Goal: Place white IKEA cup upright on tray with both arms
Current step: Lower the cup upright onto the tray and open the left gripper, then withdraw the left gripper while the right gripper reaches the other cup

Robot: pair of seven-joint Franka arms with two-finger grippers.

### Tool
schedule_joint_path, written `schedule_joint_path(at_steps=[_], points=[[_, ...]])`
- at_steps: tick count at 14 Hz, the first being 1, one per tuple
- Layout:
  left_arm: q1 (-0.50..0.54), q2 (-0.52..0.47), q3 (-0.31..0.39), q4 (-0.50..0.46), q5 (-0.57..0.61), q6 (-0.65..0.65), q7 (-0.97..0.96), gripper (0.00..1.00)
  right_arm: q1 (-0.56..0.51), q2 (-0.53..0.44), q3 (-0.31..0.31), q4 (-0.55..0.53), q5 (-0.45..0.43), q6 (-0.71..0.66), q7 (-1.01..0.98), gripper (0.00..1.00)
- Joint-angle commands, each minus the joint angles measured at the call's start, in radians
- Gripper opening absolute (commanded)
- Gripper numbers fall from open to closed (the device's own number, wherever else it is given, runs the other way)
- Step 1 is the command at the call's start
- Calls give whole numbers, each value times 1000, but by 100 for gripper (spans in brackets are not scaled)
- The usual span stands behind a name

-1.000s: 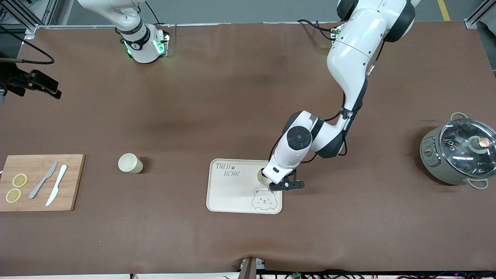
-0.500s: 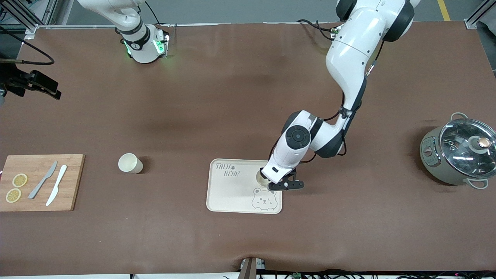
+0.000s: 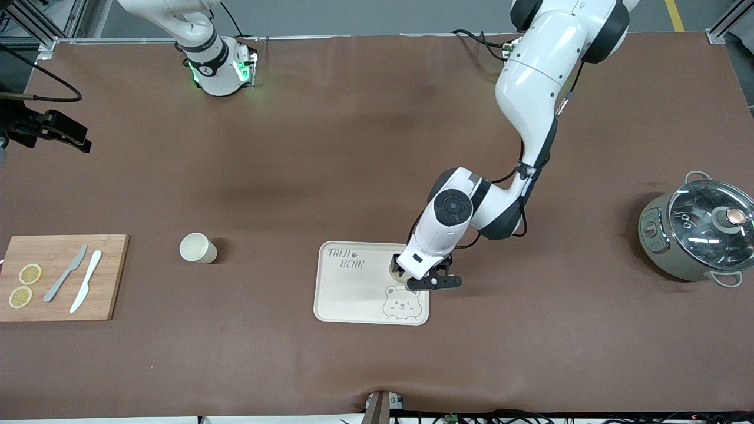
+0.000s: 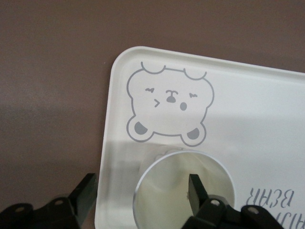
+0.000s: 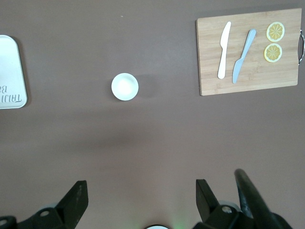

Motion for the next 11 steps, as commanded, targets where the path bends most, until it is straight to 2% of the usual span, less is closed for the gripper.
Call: schedule_joint_path(at_steps=[1, 3, 6, 7, 11], points=[[-16, -50, 22, 1, 27, -88, -25, 88, -21, 52, 7, 16, -11, 0, -6, 100], [-1, -103, 22, -2, 28, -162, -2, 90, -24, 72, 7, 19, -12, 11, -6, 100], [21, -174, 22, -6, 28, -274, 26, 99, -50, 124, 7, 16, -12, 25, -5, 100], [30, -197, 22, -12, 28, -300, 29, 99, -54, 145, 7, 13, -11, 31, -3, 100], [102, -280, 19, -15, 27, -426, 209, 100, -106, 228, 8, -46, 9, 165, 7, 100]])
